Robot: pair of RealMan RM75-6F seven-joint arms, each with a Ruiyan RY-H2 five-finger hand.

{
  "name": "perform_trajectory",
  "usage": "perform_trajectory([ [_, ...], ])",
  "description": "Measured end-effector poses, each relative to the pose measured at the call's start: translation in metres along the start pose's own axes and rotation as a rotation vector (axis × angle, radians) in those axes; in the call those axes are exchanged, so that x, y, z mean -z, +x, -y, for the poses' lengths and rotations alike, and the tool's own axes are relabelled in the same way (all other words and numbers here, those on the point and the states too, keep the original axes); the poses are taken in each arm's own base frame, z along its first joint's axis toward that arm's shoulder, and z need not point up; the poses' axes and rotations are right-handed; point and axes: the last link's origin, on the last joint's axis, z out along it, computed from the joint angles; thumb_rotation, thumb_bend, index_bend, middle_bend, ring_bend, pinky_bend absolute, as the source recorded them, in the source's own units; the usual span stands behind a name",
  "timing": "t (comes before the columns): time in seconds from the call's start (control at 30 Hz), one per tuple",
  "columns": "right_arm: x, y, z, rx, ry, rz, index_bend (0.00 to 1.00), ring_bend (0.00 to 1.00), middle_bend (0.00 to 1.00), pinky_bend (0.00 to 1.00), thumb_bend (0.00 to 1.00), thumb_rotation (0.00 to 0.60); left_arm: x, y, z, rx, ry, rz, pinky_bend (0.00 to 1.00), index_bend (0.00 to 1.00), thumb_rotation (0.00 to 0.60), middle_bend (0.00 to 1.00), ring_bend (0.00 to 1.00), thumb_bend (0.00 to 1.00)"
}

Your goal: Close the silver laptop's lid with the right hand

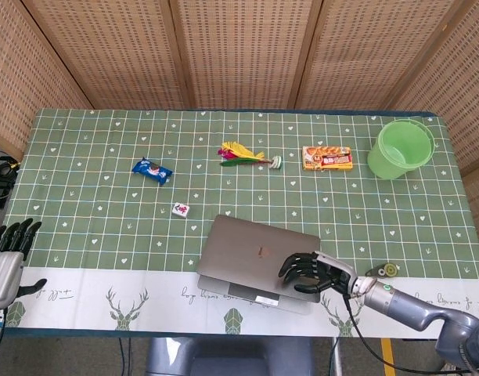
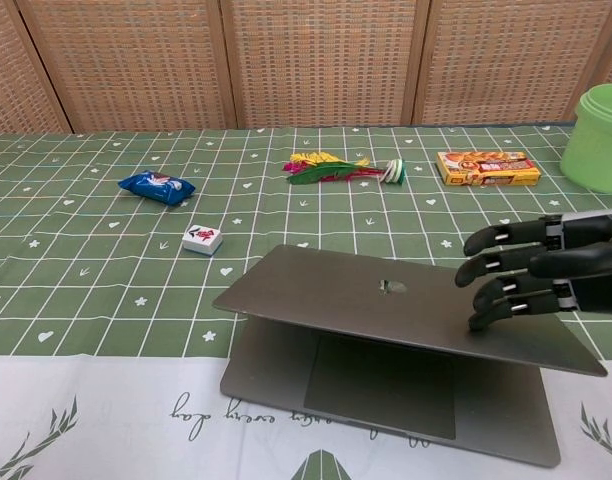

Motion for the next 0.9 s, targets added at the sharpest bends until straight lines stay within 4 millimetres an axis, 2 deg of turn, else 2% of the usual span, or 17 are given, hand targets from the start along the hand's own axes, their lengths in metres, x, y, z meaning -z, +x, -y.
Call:
perform_trajectory([
  [0.9,-0.023,-0.004,-0.041,0.006,-0.081,0.004,0.43,0.40,0.44,0.30,0.45,0.600,0.000,0.001,0.000,0.002,-0.001,-0.001,0.00,0.00,0.600,0.00,0.00,0.00],
])
